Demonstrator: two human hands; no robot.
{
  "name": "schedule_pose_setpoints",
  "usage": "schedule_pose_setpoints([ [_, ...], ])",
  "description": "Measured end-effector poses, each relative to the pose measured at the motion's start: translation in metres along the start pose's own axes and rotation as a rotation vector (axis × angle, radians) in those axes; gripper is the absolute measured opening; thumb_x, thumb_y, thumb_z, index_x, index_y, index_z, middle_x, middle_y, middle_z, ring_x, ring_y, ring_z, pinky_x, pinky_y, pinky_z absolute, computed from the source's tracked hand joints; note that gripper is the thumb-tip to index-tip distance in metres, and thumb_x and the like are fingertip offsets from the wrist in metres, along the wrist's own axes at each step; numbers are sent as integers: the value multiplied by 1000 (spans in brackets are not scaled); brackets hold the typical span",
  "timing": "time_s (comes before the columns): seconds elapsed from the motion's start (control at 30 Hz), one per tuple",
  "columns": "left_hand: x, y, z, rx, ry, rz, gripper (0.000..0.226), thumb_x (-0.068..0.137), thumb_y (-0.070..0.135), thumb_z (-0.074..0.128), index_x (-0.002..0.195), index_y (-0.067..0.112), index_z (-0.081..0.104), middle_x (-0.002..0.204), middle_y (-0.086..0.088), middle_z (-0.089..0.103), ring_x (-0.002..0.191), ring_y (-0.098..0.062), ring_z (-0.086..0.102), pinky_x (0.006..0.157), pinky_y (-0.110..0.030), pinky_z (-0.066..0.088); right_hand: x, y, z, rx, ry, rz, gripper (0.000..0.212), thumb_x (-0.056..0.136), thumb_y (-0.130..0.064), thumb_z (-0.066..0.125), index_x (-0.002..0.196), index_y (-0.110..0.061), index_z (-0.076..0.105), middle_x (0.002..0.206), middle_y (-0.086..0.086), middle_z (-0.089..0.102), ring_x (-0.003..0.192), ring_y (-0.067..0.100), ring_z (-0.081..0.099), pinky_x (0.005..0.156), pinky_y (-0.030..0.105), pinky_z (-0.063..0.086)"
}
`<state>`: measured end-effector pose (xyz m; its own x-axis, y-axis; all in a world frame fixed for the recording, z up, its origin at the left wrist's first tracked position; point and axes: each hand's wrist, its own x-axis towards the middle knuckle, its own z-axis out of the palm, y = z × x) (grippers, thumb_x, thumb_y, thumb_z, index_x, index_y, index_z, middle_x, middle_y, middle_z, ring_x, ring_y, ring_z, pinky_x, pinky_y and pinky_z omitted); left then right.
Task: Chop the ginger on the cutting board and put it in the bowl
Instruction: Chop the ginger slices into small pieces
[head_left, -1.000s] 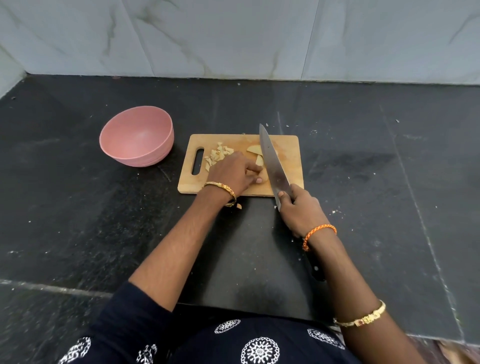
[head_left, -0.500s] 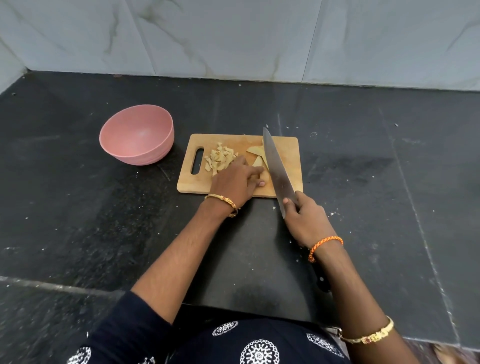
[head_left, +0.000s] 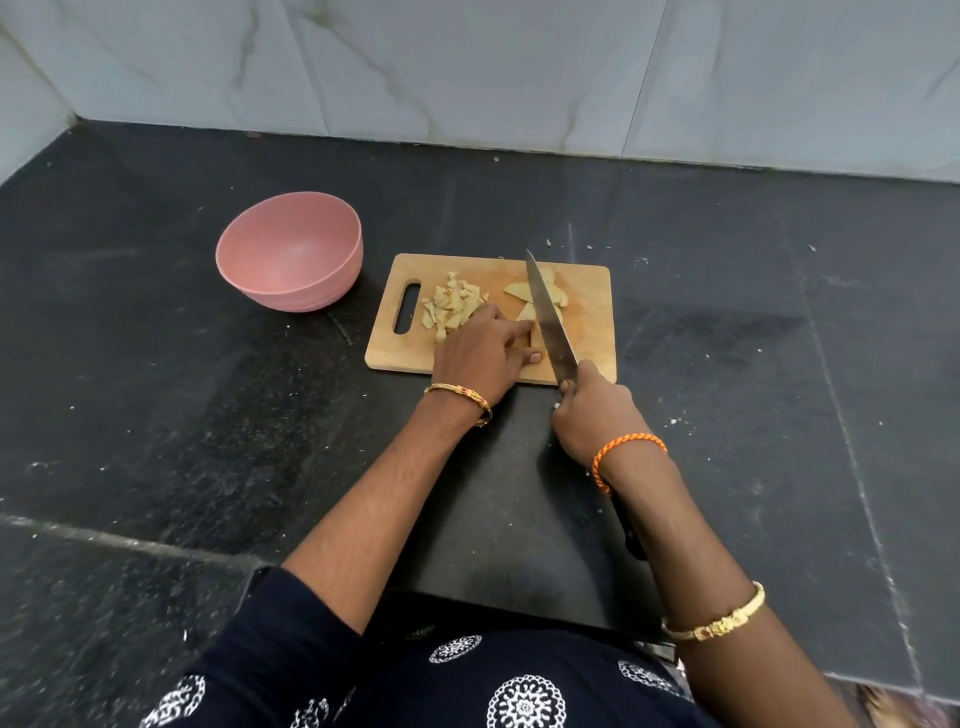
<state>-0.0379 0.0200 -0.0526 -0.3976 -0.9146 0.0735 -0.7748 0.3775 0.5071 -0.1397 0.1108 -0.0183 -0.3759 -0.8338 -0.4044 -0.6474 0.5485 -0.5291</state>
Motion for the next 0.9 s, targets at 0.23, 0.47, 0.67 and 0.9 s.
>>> schedule_pose_setpoints([
  [0.23,0,1,-5,6,-17,-29,35,83,45,63,117,37,61,91,8,45,81,-12,48,67,-28,40,-20,8,-10,-73,-144,42,21,97,-21,41,114,-9,43,110,18,52,96,32,54,82,39,45],
  [0.47,-5,3,-6,26,-8,-71,35,82,48,62,116,37,62,111,4,52,103,-18,53,75,-29,36,-55,32,-22,-12,-157,18,14,99,-25,35,97,-14,43,90,12,53,72,23,51,68,31,40],
  [0.67,-8,7,-7,68,-25,-88,37,84,48,60,119,35,61,128,-2,51,114,-23,52,85,-35,42,-34,23,-22,18,-9,-28,14,99,-24,35,95,-13,43,101,21,57,80,31,50,70,30,37],
  [0.9,-8,7,-9,83,-28,-69,38,84,49,59,119,34,61,125,-3,53,113,-23,52,82,-35,43,-17,14,-7,24,-46,2,21,100,-25,34,107,-9,47,111,20,56,88,30,51,78,34,42],
])
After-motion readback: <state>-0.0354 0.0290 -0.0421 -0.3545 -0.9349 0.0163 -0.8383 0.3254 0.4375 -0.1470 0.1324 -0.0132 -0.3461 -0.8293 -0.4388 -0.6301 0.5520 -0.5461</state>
